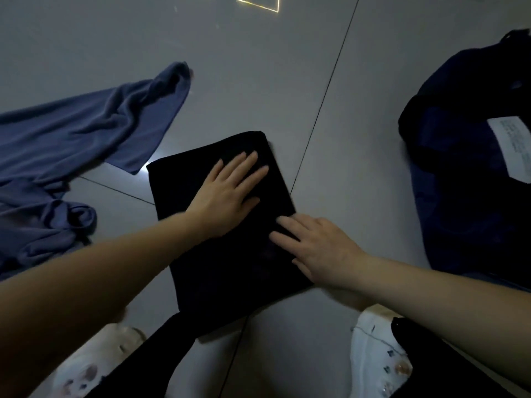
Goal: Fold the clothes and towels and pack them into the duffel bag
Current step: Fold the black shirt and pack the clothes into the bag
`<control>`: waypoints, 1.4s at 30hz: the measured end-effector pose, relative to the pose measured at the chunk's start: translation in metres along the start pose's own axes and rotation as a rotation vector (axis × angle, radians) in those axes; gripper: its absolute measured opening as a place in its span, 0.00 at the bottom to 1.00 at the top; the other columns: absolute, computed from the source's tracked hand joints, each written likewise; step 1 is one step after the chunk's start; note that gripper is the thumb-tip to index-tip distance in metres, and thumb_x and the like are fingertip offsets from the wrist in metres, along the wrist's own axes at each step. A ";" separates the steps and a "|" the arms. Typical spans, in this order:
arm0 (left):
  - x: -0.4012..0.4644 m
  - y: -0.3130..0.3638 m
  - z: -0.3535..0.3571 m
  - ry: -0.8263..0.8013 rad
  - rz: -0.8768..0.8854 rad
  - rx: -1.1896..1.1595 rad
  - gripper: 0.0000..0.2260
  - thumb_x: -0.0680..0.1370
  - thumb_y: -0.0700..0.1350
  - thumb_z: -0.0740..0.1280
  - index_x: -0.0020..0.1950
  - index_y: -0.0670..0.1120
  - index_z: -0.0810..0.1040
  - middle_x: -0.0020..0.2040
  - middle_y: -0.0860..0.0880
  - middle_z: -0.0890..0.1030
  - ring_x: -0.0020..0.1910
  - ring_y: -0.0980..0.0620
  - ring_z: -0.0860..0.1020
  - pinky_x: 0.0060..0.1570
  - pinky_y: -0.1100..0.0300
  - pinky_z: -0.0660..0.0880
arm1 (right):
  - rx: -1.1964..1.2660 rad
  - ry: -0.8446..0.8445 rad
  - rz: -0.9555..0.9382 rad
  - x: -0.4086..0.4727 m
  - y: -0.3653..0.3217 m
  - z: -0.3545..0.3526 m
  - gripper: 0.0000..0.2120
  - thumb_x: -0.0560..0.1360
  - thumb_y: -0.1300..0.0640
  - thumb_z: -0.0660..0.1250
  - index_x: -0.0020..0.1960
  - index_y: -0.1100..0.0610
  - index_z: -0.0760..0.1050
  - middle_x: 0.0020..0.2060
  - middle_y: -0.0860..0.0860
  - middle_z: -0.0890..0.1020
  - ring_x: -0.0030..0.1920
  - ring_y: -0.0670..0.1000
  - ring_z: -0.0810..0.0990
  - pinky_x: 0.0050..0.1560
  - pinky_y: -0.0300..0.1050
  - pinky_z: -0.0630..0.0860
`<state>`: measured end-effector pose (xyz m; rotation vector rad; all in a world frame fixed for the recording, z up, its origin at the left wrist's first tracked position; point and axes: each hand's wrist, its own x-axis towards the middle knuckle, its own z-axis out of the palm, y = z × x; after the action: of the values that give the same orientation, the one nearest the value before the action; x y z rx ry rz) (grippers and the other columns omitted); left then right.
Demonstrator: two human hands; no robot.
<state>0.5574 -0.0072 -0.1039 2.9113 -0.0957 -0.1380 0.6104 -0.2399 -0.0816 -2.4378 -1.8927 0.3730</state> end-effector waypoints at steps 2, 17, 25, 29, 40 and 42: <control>-0.048 0.000 0.010 0.030 0.114 0.028 0.25 0.80 0.56 0.55 0.76 0.52 0.60 0.77 0.45 0.59 0.76 0.44 0.57 0.72 0.41 0.56 | -0.046 -0.041 -0.133 0.011 0.002 0.007 0.40 0.57 0.46 0.78 0.67 0.53 0.73 0.67 0.58 0.74 0.63 0.61 0.76 0.54 0.57 0.78; -0.173 -0.046 0.021 -0.293 0.482 0.133 0.25 0.80 0.61 0.50 0.75 0.52 0.61 0.76 0.46 0.63 0.73 0.45 0.63 0.71 0.45 0.61 | -0.101 -0.146 -0.302 -0.009 0.019 0.029 0.34 0.76 0.31 0.52 0.77 0.47 0.59 0.76 0.56 0.60 0.75 0.59 0.56 0.71 0.64 0.54; -0.167 -0.028 0.020 -0.337 0.637 0.078 0.19 0.72 0.48 0.61 0.62 0.53 0.77 0.63 0.50 0.78 0.62 0.49 0.77 0.60 0.44 0.71 | -0.178 -0.069 -0.509 -0.018 0.035 0.035 0.18 0.72 0.57 0.62 0.61 0.49 0.69 0.60 0.57 0.71 0.57 0.60 0.75 0.48 0.50 0.75; -0.167 -0.022 0.018 -0.226 0.500 -0.047 0.15 0.73 0.44 0.66 0.59 0.52 0.79 0.60 0.51 0.80 0.60 0.51 0.79 0.62 0.48 0.70 | -0.097 -0.129 -0.439 -0.005 0.022 0.031 0.16 0.70 0.64 0.62 0.56 0.54 0.73 0.50 0.56 0.79 0.47 0.61 0.77 0.39 0.51 0.78; -0.176 -0.020 -0.014 -0.307 -0.804 -1.491 0.09 0.80 0.44 0.61 0.56 0.54 0.77 0.45 0.54 0.83 0.42 0.55 0.82 0.40 0.60 0.77 | 1.250 -0.755 0.582 0.011 0.006 -0.019 0.07 0.76 0.63 0.66 0.53 0.58 0.78 0.43 0.49 0.83 0.43 0.46 0.82 0.42 0.35 0.75; -0.164 -0.023 -0.021 -0.234 -0.867 -1.535 0.08 0.80 0.45 0.61 0.55 0.52 0.77 0.43 0.53 0.83 0.40 0.54 0.81 0.39 0.59 0.77 | 1.342 -0.756 0.663 0.015 0.006 -0.022 0.15 0.72 0.55 0.72 0.57 0.59 0.77 0.45 0.50 0.85 0.44 0.47 0.83 0.41 0.36 0.77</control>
<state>0.3979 0.0323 -0.0751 1.2343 0.8312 -0.4330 0.6246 -0.2247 -0.0636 -1.7889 -0.3031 1.9453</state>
